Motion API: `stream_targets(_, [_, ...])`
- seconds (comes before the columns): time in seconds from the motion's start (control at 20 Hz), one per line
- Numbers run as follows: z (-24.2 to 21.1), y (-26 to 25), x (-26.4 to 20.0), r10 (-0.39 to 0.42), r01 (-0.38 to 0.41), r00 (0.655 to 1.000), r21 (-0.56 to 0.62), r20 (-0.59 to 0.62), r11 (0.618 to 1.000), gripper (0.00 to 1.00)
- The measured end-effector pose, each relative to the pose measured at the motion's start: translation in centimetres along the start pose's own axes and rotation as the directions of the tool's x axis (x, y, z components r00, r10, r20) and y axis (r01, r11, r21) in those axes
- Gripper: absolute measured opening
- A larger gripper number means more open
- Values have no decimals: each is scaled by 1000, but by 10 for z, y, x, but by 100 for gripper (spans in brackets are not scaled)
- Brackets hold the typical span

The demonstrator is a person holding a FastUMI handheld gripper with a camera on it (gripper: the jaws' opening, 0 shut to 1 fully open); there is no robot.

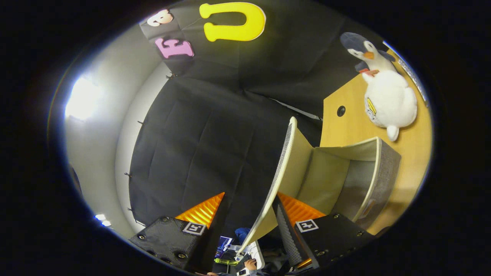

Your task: Open the storage box then place both shoes into the box .Put the left shoe in first, then the right shoe, with the right side of both shoes facing outward in a uniform manner.

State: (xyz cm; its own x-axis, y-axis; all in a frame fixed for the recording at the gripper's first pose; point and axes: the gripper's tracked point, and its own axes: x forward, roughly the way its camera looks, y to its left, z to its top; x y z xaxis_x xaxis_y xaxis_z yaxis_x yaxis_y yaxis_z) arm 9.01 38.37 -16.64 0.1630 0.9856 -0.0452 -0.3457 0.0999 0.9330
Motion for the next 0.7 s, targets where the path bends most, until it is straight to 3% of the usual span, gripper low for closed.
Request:
stream_targets(0.35, [-2,40,93,-21,14,998,-96,-67,995,71])
stream_targets(0.7, [-15,58,157,-27,16,991,-85,-128,996,71])
